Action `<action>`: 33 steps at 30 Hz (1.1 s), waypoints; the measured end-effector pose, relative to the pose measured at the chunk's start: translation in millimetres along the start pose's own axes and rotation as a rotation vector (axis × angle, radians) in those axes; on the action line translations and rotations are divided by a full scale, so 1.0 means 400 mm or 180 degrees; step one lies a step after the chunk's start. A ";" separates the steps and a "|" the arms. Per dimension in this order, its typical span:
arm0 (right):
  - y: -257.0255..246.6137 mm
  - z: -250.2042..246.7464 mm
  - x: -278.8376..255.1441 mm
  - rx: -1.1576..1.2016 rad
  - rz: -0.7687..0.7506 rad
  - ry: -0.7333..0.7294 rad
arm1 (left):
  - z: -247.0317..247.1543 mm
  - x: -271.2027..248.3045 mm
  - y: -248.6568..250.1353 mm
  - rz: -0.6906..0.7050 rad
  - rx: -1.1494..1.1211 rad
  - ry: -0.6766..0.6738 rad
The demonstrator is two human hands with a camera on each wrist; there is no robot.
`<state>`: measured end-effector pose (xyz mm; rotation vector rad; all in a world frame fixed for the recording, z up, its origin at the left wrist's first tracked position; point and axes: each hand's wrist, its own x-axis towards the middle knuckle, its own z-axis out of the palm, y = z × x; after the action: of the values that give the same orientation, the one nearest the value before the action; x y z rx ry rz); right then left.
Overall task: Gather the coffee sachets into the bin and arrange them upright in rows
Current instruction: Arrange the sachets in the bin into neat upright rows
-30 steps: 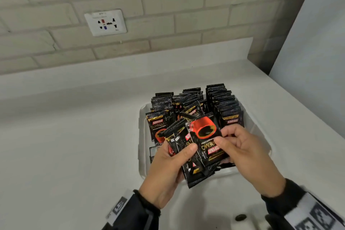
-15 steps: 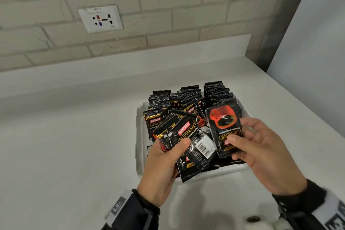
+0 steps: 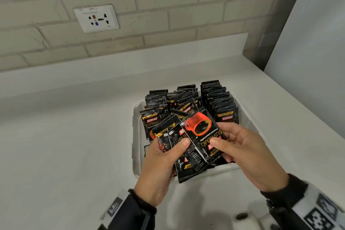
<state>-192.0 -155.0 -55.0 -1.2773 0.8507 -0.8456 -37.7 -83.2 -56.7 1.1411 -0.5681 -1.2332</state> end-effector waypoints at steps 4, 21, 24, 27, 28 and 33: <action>-0.022 -0.030 0.007 0.0278 -0.0460 0.0481 | -0.008 0.003 0.000 -0.0149 -0.0014 0.0009; -0.201 -0.022 0.084 -0.2018 -0.0767 -0.0744 | -0.129 -0.032 0.109 0.0242 0.0099 0.0462; -0.243 0.047 0.129 -0.2815 -0.1034 -0.1068 | -0.192 -0.041 0.155 0.0531 -0.0203 0.0804; -0.257 0.138 0.186 -0.3351 -0.1316 -0.1211 | -0.240 -0.049 0.182 0.0618 -0.0375 0.1041; -0.252 0.167 0.207 -0.3638 -0.1411 -0.1318 | -0.253 -0.051 0.184 0.0613 -0.0451 0.1107; -0.184 0.271 0.286 -0.4942 -0.1498 -0.2059 | -0.282 -0.055 0.173 0.0493 -0.0517 0.1106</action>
<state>-48.4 -216.6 21.3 -2.9628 0.5902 0.1295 81.8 -27.2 -32.6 1.1196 -0.2825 -0.9048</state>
